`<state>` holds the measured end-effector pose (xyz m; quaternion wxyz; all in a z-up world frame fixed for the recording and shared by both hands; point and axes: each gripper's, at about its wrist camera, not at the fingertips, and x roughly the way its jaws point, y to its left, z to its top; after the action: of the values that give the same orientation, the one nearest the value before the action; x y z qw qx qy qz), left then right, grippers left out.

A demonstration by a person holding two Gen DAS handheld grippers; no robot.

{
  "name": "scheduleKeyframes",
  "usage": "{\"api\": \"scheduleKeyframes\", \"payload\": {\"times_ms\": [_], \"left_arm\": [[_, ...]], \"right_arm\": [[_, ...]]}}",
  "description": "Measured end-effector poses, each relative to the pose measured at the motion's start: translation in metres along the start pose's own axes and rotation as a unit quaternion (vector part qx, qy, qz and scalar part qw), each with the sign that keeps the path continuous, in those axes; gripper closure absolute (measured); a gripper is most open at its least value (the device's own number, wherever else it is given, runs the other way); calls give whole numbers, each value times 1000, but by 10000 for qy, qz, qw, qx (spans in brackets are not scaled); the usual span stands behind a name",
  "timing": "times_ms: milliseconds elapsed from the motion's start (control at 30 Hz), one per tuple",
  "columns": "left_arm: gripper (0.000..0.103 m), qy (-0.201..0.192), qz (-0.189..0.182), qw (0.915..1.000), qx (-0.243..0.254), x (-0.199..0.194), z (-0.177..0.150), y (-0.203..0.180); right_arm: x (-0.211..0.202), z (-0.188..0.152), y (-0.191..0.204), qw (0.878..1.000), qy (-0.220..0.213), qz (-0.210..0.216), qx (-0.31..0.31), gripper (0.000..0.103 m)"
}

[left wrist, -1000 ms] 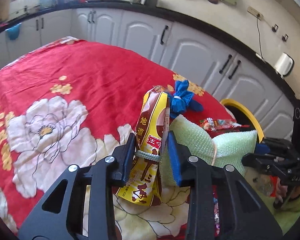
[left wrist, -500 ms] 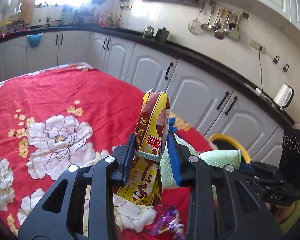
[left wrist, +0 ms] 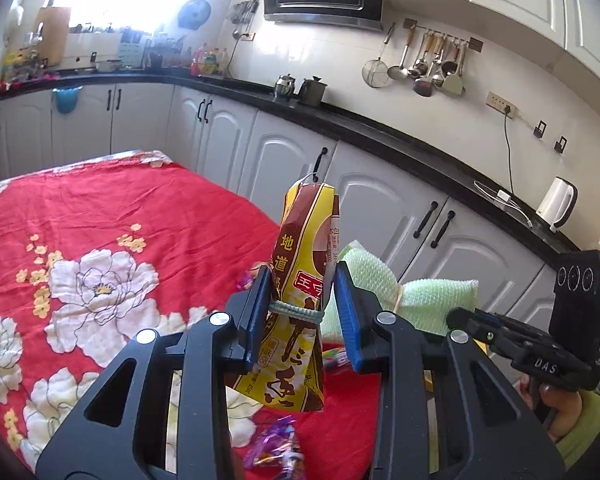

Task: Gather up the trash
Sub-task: 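Carry the yellow packet and green mesh cover over the yellow-rimmed bin with both tools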

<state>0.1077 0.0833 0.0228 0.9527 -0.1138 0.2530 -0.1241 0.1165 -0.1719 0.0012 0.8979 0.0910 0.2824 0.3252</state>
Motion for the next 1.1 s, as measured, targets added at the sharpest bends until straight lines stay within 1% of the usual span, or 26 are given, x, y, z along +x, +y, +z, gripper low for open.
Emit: {"api": "scheduleKeyframes", "payload": {"times_ms": [367,867,1100], "left_arm": [[78,-187,-68,9995,265,-4,7,-44],[78,-196,-317,9986,376,7,8,-95],[78,-145,-467,9977,470,19,6,-121]], "right_arm": [[-37,9,-30,9991,-347,-217,89,77],[-95,13,-80,9937,-797,-685,387,77],[-113,13,-98,9902,-934,-918,485,77]]}}
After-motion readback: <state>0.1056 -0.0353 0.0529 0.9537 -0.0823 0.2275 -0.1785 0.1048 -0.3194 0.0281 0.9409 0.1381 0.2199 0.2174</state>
